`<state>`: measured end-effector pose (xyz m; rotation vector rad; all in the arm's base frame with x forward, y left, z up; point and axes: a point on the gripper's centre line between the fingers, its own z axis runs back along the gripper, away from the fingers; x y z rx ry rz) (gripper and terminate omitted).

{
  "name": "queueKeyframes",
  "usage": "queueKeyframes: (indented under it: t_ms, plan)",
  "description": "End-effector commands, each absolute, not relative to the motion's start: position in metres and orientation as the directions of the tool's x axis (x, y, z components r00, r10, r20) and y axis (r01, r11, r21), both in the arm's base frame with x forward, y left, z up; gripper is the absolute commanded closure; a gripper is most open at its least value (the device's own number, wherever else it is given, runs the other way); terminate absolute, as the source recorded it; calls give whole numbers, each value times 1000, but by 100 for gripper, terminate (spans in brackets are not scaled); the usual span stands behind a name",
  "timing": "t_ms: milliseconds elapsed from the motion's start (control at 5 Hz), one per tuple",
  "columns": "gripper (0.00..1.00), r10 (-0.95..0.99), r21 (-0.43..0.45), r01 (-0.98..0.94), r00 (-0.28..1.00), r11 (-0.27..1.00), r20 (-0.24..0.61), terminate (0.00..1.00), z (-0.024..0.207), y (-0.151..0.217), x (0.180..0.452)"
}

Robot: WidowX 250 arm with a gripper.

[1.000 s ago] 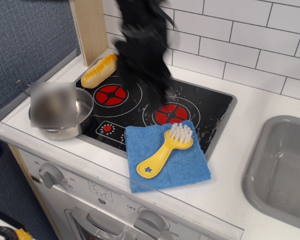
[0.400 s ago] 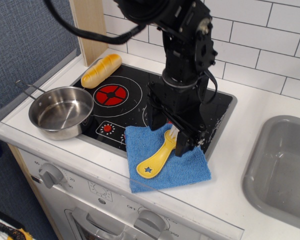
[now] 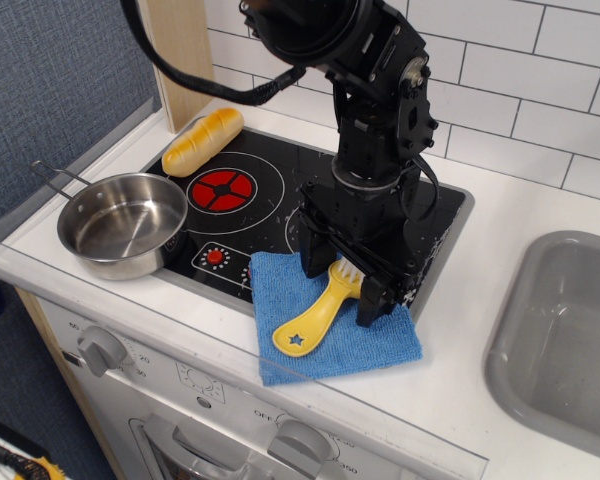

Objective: Move the brush to the right of the bread.

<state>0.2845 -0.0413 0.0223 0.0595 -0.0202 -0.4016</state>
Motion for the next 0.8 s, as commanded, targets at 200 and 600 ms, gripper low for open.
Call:
queueKeyframes:
  t_ms: [200, 600]
  plan:
    - [100, -376, 39, 375, 925, 926, 49, 0, 40, -32, 286]
    - [100, -227, 82, 214, 945, 973, 234, 0, 112, 23, 327]
